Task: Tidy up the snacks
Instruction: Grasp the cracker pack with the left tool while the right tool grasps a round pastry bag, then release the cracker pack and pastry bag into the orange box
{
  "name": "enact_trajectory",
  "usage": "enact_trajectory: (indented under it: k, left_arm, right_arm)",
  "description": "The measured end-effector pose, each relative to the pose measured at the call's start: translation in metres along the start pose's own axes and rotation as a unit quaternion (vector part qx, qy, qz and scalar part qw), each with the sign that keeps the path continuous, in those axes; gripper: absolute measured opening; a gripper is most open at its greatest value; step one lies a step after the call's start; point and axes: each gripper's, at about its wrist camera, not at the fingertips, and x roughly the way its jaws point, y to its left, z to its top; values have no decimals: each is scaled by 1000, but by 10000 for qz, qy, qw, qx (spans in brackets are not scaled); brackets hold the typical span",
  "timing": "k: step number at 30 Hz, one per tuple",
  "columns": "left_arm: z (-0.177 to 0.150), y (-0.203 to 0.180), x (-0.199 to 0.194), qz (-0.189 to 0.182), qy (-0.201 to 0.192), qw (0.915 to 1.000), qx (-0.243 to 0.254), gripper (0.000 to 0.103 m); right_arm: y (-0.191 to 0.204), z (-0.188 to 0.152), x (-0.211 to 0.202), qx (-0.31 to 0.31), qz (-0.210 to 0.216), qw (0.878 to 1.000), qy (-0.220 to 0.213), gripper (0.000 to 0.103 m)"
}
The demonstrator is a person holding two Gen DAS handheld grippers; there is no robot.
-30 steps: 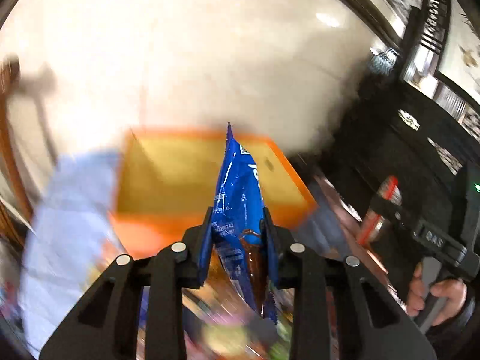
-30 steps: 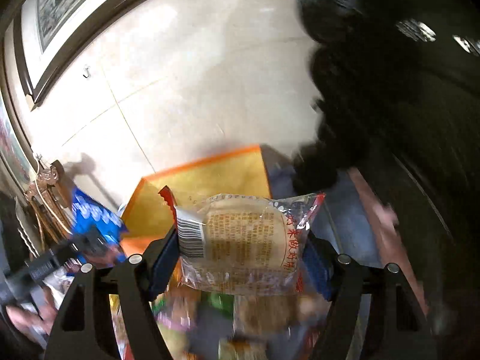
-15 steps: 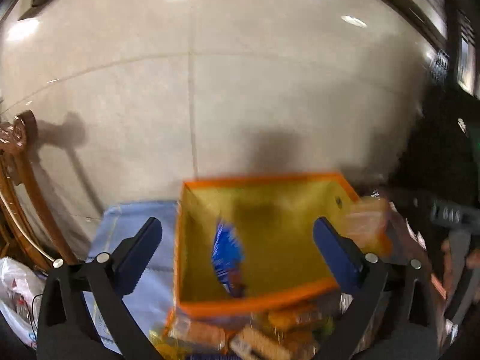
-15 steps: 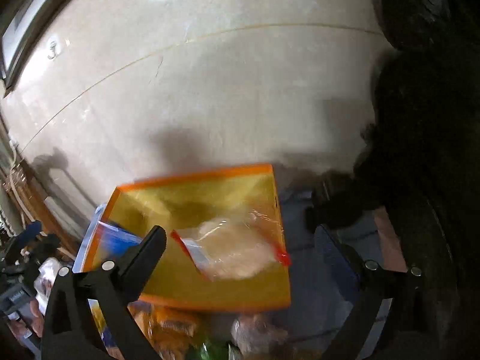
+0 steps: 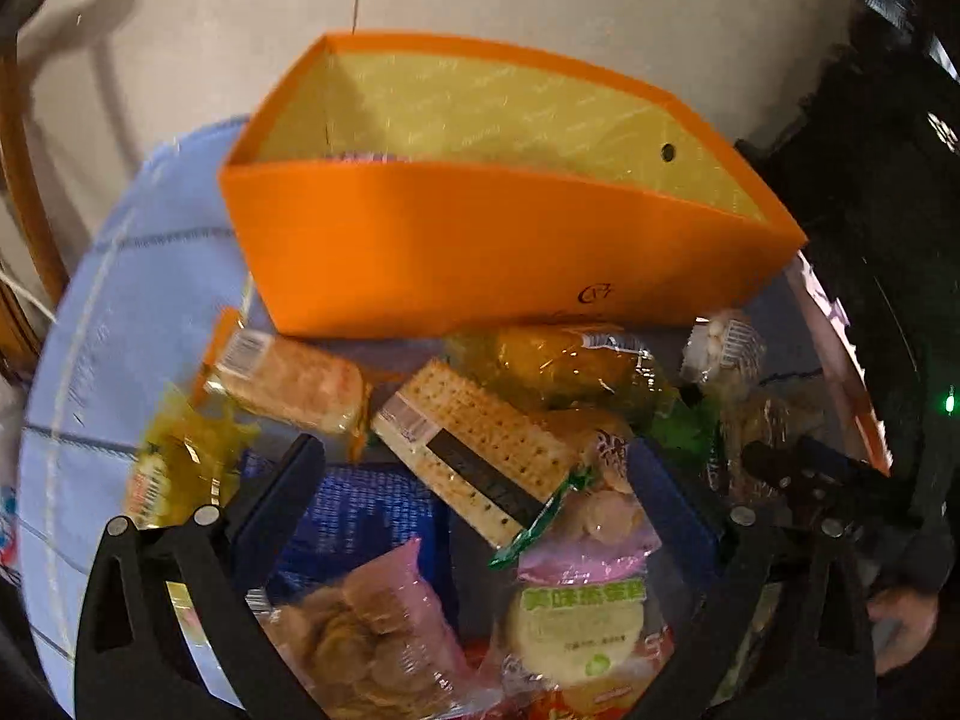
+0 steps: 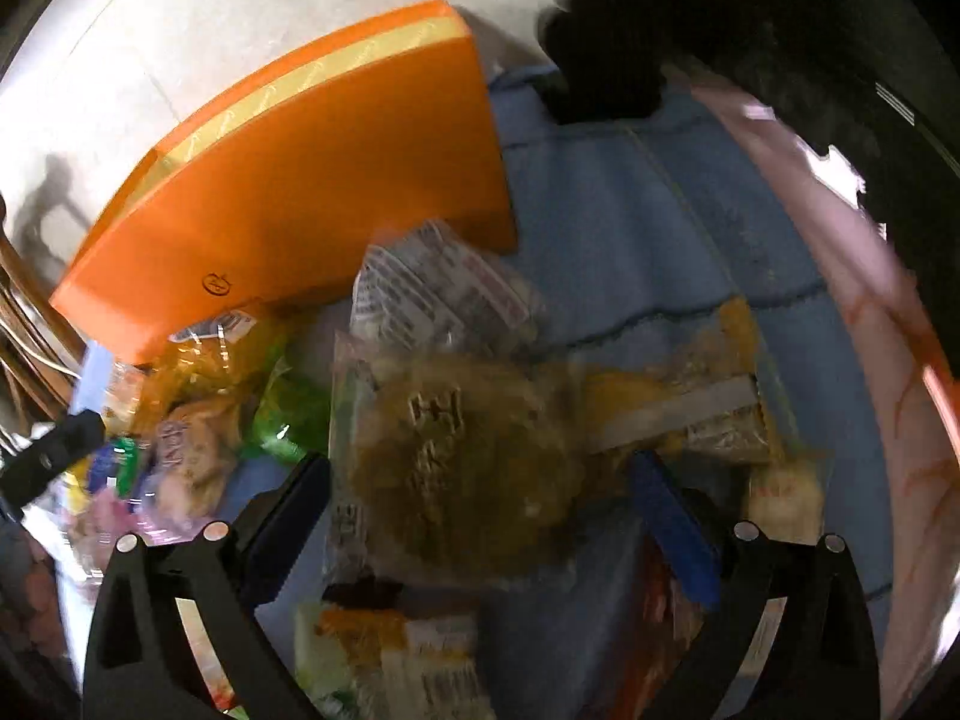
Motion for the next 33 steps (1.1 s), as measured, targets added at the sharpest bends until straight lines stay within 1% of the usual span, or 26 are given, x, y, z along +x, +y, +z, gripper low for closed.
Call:
enact_trajectory:
  k: [2,3,5,6,7,8,9,10,11,13,15,18,20,22,24,27,29,30,31,33]
  left_arm:
    - [2,2,12,-20,153,9998,-91,99]
    - [1,3,20,27,308,9995,-112,99]
    - [-9,8,43,14,584,9982,-126,99]
    - [-12,7,49,68,585,9982,-90,98]
    - [-16,6,48,21,450,9990,-33,86]
    - [-17,5,46,-93,414,9991,-49,70]
    - [-18,5,44,-223,410,9988,-136,67]
    - [-19,7,42,-330,454,9980,-291,60]
    - [-20,7,41,-358,462,9978,-302,54]
    - [-24,2,35,-233,380,9990,-84,53]
    - [-25,1,26,-232,304,9993,4,52]
    - [-25,3,10,-447,160,9988,-94,51]
    - [-24,6,4,-424,129,9990,-97,50]
    - [-22,10,0,-398,135,9989,-218,49]
    - [-23,16,-13,-512,-34,9980,-359,49]
    - [-22,22,-32,-572,-277,9974,-352,49]
    - [-22,28,-38,-538,-270,9974,-399,49]
    - [-22,30,-45,-631,-319,9964,-476,49]
    - [-21,31,-53,-681,-409,9956,-504,49]
    - [-19,29,-72,-649,-621,9951,-424,49]
  right_arm:
    - [8,0,4,-203,-63,9997,-108,100]
    - [11,-2,5,-249,-78,9996,-139,100]
    - [19,-7,8,-533,-333,9978,-195,100]
    - [24,-12,9,-686,-388,9968,-147,89]
    - [21,-11,7,-642,-287,9973,-186,84]
    - [20,-12,3,-536,-181,9983,-128,81]
    - [13,-14,-3,-455,-86,9989,-38,80]
    - [10,-16,-5,-378,-30,9993,20,80]
    - [9,-18,-9,-301,13,9995,42,80]
    - [6,-21,-20,-211,91,9997,15,80]
    - [4,-23,-33,-163,71,9998,-50,80]
    - [-1,-20,-50,-115,71,9998,-146,80]
    - [-2,-19,-56,-116,40,9997,-209,80]
    - [-4,-20,-67,-71,72,9995,-298,80]
    - [-6,-18,-75,-39,122,9992,-379,80]
    - [-6,-15,-91,-120,62,9984,-545,80]
    - [-6,-12,-100,-91,115,9977,-656,80]
    - [-5,-11,-105,-66,168,9974,-703,80]
    - [-4,-9,-109,-53,198,9971,-739,80]
    - [-3,-7,-119,-78,240,9961,-846,80]
